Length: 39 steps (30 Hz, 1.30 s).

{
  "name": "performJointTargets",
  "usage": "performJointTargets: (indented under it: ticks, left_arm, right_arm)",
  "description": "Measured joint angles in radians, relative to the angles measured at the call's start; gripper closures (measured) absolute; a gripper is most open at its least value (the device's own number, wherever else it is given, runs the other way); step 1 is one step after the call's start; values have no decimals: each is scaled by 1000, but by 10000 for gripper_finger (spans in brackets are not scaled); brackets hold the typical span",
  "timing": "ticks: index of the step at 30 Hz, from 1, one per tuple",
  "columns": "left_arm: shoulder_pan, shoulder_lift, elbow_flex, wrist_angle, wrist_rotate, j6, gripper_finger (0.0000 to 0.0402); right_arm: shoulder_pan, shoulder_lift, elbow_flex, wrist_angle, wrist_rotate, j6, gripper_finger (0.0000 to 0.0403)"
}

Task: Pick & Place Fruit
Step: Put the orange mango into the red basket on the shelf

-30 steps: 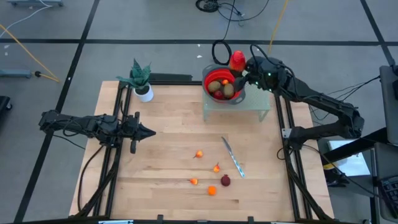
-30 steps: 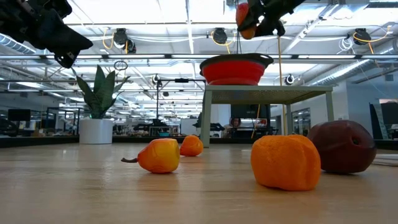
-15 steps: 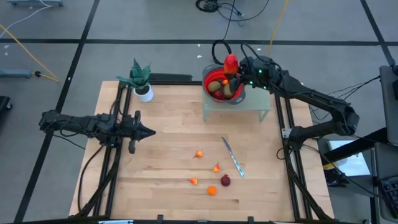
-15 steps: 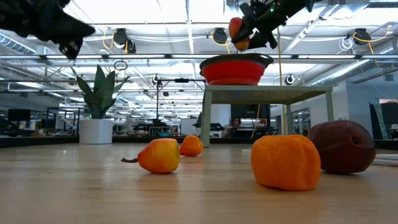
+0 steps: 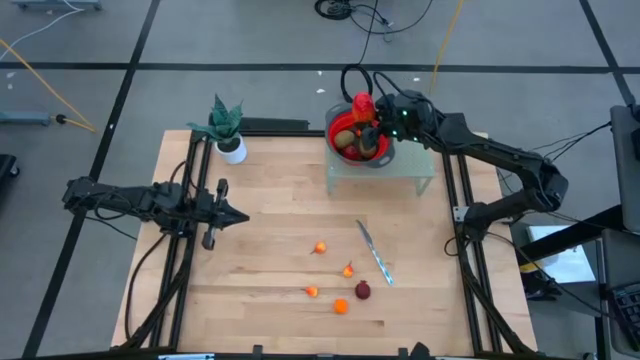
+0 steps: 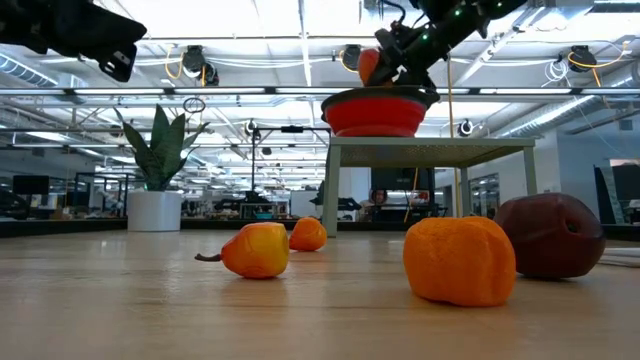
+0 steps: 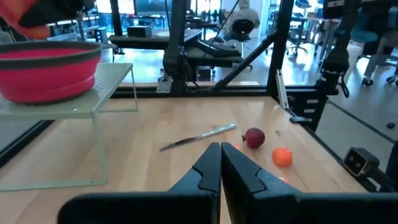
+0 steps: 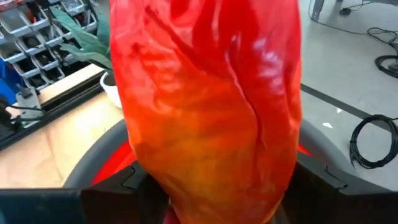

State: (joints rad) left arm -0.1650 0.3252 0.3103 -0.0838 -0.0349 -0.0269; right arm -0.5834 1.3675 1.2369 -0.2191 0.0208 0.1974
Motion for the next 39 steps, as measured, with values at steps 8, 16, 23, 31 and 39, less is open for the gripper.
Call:
performJointTargets:
  ticks: [8,16,23,31,39]
  left_arm:
    - [0,0,0,0,0,6,392]
    - [0,0,-65,79,0,5,392]
    - [0,0,-111,116,0,-54,392]
    - [0,0,-112,141,-10,-24,392]
    - [0,0,-112,141,-19,-23,392]
  right_arm:
    - [-20,27,0,0,-49,-1,167]
    - [-20,27,0,-47,-49,-17,168]
    - [-20,26,0,-101,-22,-34,170]
    - [-20,26,0,-101,-23,-34,167]
    - [-19,26,0,-101,-25,-34,166]
